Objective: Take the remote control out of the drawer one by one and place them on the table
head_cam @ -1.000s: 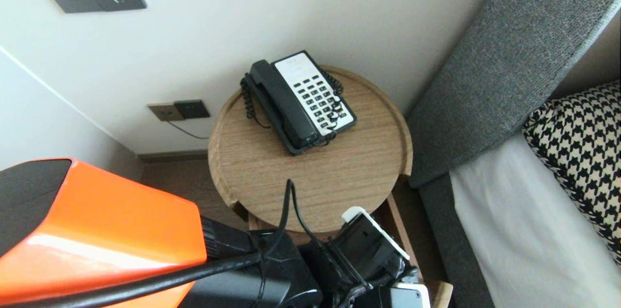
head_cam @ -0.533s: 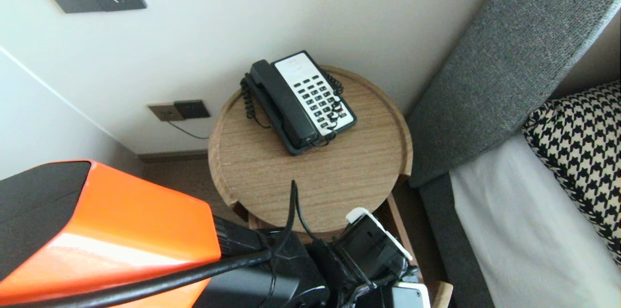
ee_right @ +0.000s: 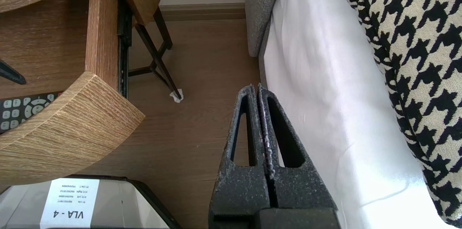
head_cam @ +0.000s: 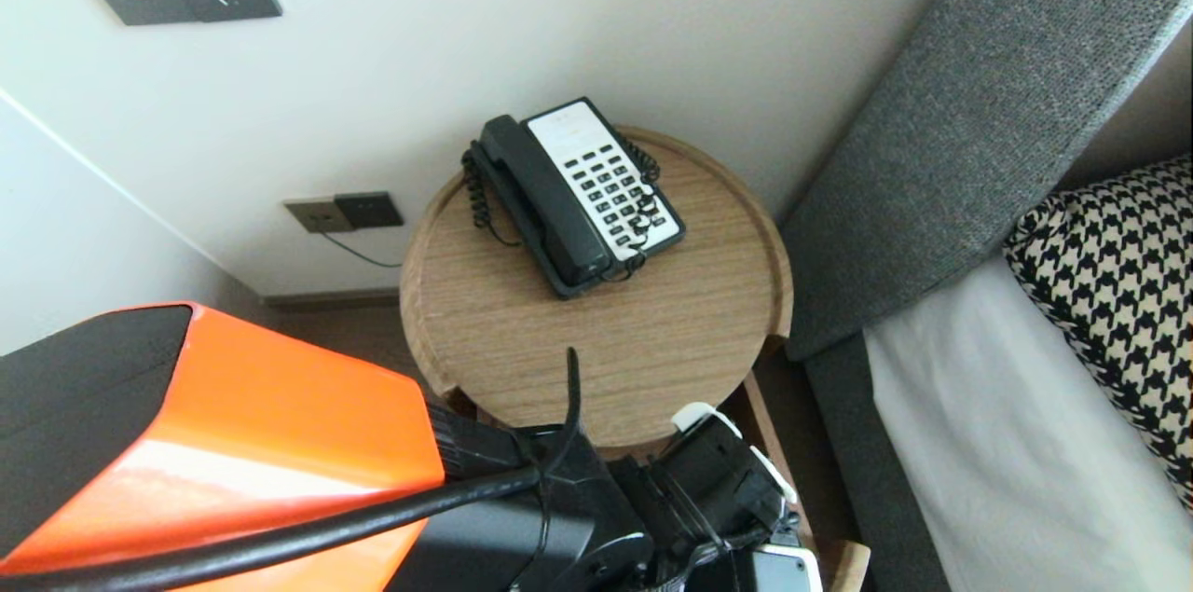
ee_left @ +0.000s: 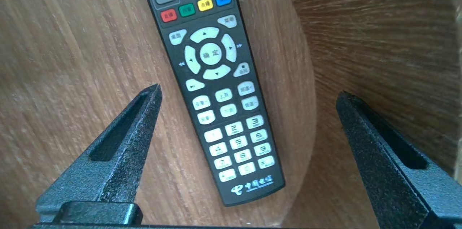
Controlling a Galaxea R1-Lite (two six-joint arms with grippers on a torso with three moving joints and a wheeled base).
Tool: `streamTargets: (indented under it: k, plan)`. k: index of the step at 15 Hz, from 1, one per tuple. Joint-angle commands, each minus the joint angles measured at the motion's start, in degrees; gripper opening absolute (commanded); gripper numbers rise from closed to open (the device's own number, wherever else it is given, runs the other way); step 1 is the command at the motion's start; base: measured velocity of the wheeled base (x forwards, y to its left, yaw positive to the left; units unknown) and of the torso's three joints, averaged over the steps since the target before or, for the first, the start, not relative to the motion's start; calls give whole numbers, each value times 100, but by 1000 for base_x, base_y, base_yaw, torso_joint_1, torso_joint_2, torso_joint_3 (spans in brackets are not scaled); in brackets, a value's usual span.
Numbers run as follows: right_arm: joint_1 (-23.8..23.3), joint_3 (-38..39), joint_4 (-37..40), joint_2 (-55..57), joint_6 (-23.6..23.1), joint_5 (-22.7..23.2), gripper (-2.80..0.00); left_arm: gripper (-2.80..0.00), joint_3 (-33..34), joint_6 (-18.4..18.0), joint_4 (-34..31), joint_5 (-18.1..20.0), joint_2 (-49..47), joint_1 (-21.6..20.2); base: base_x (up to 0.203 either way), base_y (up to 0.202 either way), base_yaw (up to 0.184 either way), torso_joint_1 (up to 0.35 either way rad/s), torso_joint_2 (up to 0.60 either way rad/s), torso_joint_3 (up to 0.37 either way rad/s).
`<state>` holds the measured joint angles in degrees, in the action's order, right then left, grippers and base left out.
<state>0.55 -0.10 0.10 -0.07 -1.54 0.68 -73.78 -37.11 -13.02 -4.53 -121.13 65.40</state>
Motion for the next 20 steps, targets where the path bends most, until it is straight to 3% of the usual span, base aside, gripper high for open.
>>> streamTargets:
  k: [1,5,11,20]
  plan:
    - [0,1,-1,-28,-4,2,-280,0,-148,25,-122,20,-85,-1,0,0,0,0,0,0]
    - [-2,1,-1,-28,-4,2,-280,0,-425,39,-329,53,-190,-22,0,0,0,0,0,0]
    - [-2,1,-1,-28,-4,2,-280,0,-1428,321,-708,31,-888,-32,0,0,0,0,0,0]
    - [-2,1,-1,-28,-4,2,-280,0,-1490,274,-781,43,-1003,-1,0,0,0,0,0,0]
